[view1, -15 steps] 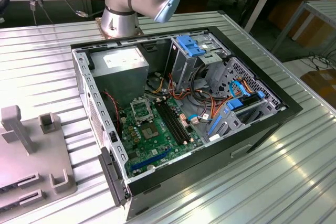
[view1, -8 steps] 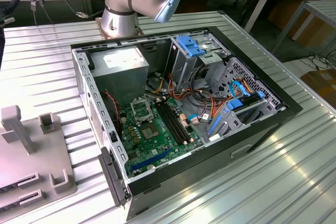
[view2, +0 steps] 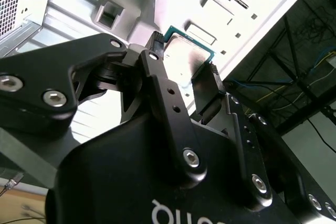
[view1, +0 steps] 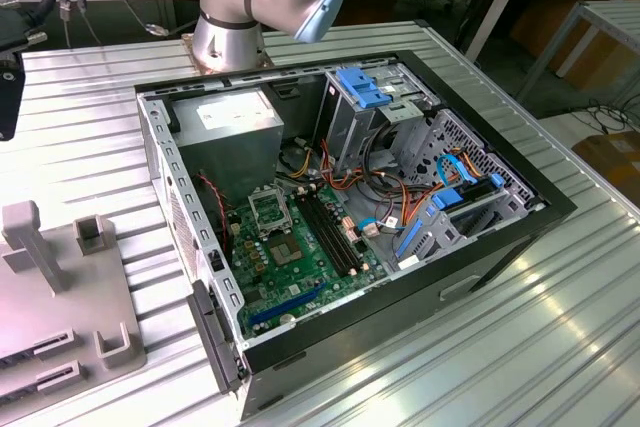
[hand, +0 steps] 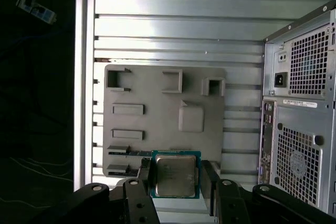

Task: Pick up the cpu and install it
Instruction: 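Pick up the cpu and move it towards the insertion slot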

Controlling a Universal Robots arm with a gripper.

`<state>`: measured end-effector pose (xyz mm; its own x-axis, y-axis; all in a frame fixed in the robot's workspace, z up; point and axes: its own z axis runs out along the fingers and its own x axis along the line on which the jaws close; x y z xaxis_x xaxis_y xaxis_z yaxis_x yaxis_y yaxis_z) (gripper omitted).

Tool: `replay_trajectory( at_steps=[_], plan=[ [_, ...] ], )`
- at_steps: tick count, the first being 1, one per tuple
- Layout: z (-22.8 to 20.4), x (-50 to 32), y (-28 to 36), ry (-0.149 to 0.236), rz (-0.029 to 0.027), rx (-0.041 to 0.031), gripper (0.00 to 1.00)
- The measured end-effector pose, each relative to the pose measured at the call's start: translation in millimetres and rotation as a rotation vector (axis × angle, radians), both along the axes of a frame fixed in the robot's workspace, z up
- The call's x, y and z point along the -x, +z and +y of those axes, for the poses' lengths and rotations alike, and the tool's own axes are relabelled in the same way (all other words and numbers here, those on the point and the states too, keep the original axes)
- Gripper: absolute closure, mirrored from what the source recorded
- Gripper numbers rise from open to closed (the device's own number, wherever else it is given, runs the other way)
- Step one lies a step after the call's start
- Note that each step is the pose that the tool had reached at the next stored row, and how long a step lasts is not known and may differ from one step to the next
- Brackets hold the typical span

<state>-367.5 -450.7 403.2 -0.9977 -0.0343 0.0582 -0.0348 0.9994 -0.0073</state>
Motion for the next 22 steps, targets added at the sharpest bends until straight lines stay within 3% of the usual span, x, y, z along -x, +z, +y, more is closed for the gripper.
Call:
replay_trajectory(
  at_steps=[4,17,22],
  plan=[
    [0.0,-4.4,-0.1,0.000,0.0000,-0.0001,0.53],
    [0.0,-5.0,-0.1,0.000,0.0000,-0.0001,0.53],
    [0.0,-12.0,-0.1,0.000,0.0000,0.0000,0.53]
  ],
)
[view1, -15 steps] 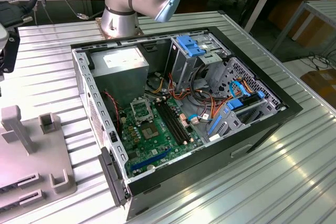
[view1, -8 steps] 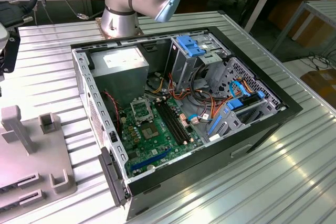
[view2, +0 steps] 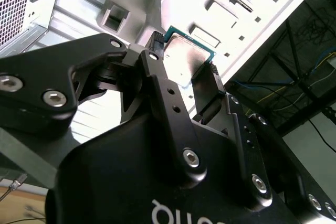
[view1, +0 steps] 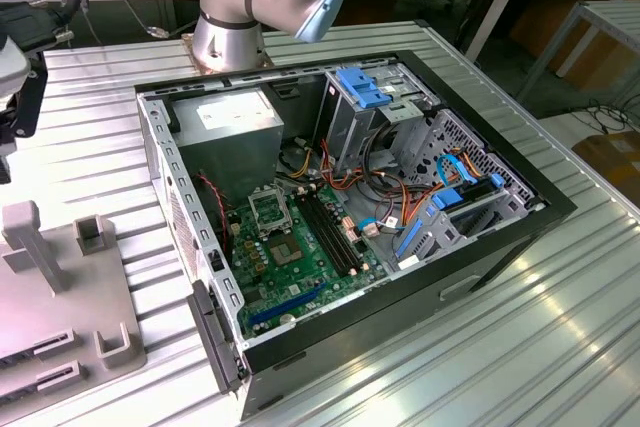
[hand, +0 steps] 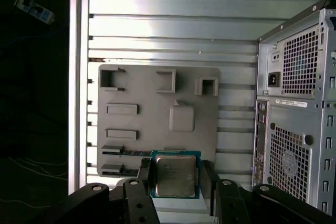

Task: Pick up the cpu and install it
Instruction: 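Pick up the cpu and move it towards the insertion slot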

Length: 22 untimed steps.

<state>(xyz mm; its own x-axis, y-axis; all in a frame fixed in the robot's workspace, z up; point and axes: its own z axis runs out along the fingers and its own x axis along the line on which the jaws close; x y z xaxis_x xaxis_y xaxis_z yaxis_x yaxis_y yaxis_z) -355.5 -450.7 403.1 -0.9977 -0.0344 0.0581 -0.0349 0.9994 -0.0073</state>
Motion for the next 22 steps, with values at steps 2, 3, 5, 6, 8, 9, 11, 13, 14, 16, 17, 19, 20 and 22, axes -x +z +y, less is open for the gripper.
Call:
replay_trajectory(
  at_steps=[2,3,5,6,8,9,11,13,14,16,17,19,20,22],
  plan=[
    [0.0,-1.1,-0.2,0.000,-0.0001,-0.0001,0.53],
    [0.1,-1.2,-0.3,0.000,-0.0003,-0.0001,0.53],
    [0.0,-2.2,-0.5,0.000,-0.0010,-0.0001,0.53],
    [0.0,-2.6,-0.5,0.000,-0.0012,-0.0001,0.53],
    [0.0,-3.4,-0.6,0.000,-0.0015,0.0000,0.53],
    [0.0,-4.0,-0.5,0.000,-0.0015,0.0000,0.53],
    [0.0,-5.1,-0.5,0.000,-0.0016,0.0000,0.53],
    [0.0,-6.7,-0.5,0.000,-0.0015,0.0000,0.53],
    [0.0,-7.5,-0.5,0.000,-0.0015,0.0000,0.53],
    [0.0,-9.5,-0.5,0.000,-0.0015,0.0000,0.53],
    [0.0,-10.7,-0.5,0.000,-0.0015,0.0000,0.53],
    [0.0,-13.3,-0.5,0.000,-0.0015,0.0000,0.53],
    [0.0,-14.5,-0.5,0.000,-0.0015,0.0000,0.53],
    [0.0,-16.8,-0.6,0.000,-0.0016,-0.0001,0.53]
  ],
)
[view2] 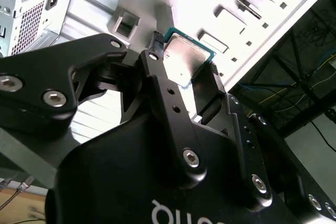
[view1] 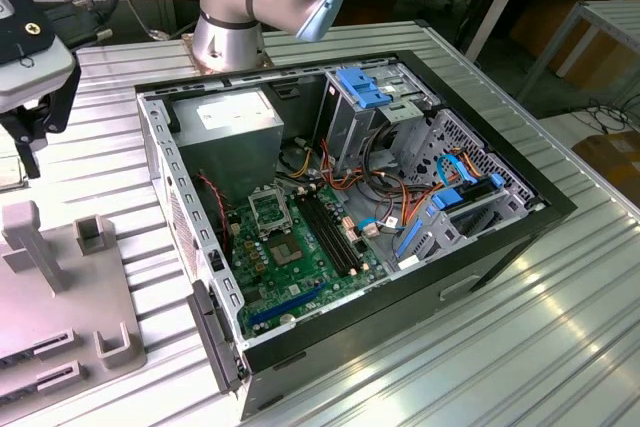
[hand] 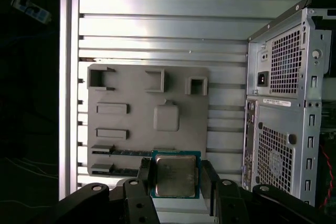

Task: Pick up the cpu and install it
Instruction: 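Pick up the cpu and move it towards the insertion slot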

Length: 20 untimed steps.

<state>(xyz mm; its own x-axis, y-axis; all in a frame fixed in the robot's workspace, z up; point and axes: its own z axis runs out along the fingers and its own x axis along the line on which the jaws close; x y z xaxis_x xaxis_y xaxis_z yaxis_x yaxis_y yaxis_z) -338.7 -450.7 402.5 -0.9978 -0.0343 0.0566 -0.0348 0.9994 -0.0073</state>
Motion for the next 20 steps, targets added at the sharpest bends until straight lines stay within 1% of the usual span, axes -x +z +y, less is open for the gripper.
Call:
replay_trajectory(
  at_steps=[8,20],
  plan=[
    [0.0,-9.8,0.0,0.000,0.0000,0.0001,0.53],
    [0.0,-26.9,0.0,0.000,-0.0001,0.0000,0.53]
  ],
)
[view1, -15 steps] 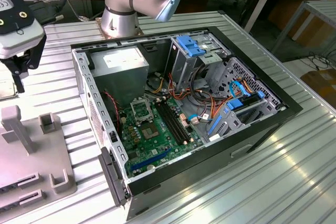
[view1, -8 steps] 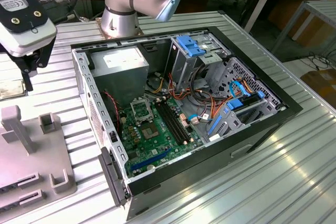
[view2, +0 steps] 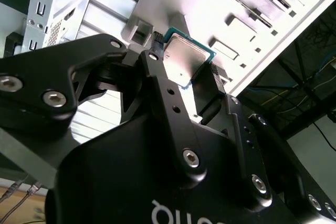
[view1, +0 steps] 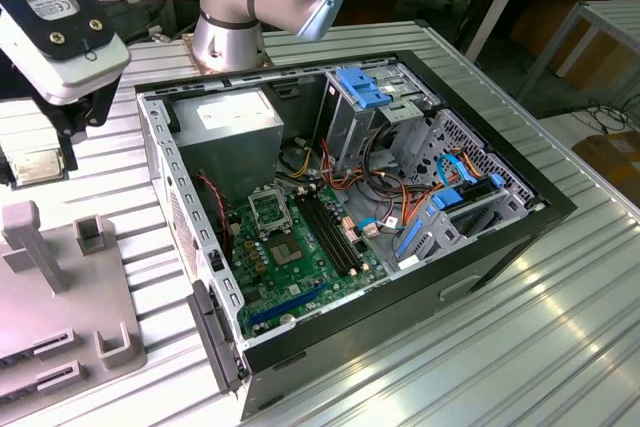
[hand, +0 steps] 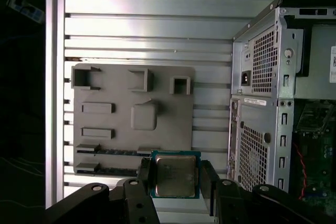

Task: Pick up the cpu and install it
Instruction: 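Pick up the cpu and move it towards the insertion slot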

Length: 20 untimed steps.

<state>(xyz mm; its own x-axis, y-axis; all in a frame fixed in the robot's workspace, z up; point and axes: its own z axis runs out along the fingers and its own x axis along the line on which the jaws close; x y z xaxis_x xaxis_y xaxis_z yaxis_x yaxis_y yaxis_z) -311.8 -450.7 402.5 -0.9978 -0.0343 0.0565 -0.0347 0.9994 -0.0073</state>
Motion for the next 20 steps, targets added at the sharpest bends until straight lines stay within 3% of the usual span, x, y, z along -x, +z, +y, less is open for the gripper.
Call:
replay_trajectory(
  at_steps=[9,12,17,20],
  plan=[
    [0.0,-15.8,0.0,0.000,0.0001,0.0000,0.53],
    [0.0,-16.8,-0.4,0.000,-0.0004,-0.0001,0.53],
    [0.0,-17.5,-1.7,0.000,-0.0124,0.0005,0.53],
    [0.0,-18.9,-1.8,0.000,-0.0135,0.0006,0.53]
  ],
)
